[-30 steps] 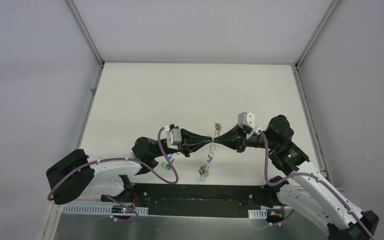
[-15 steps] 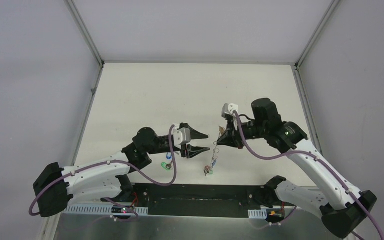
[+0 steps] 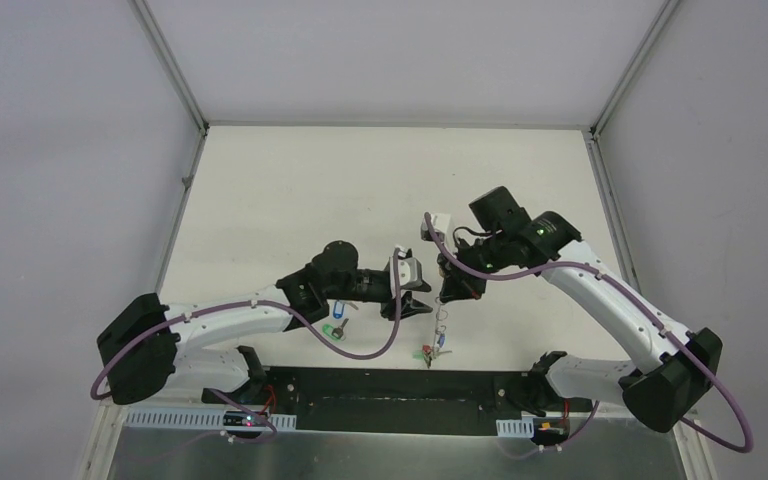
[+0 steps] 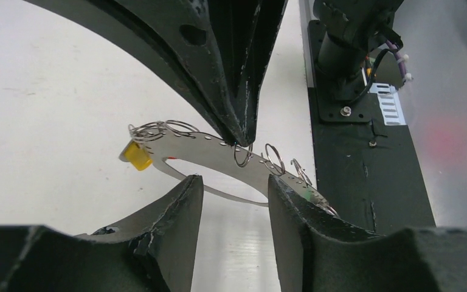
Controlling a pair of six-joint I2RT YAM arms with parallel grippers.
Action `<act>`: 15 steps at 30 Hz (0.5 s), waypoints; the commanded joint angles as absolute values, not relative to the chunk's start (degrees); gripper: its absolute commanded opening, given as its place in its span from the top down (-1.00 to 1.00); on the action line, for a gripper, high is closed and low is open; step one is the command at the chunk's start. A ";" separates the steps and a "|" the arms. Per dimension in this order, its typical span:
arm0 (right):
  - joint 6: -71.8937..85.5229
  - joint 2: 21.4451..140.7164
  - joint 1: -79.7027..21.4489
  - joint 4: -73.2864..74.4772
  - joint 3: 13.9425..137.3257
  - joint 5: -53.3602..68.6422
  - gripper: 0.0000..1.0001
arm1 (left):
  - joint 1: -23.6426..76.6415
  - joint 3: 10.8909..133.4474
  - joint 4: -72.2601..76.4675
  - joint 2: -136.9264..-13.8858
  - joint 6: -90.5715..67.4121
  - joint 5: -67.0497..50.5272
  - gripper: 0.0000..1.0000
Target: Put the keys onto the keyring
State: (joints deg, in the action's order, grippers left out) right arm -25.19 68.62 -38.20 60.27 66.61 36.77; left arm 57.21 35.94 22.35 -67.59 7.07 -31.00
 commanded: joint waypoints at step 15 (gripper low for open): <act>-26.06 66.33 -39.62 58.47 67.76 38.77 1.00 | 59.09 38.14 31.29 -71.74 8.32 -34.28 0.42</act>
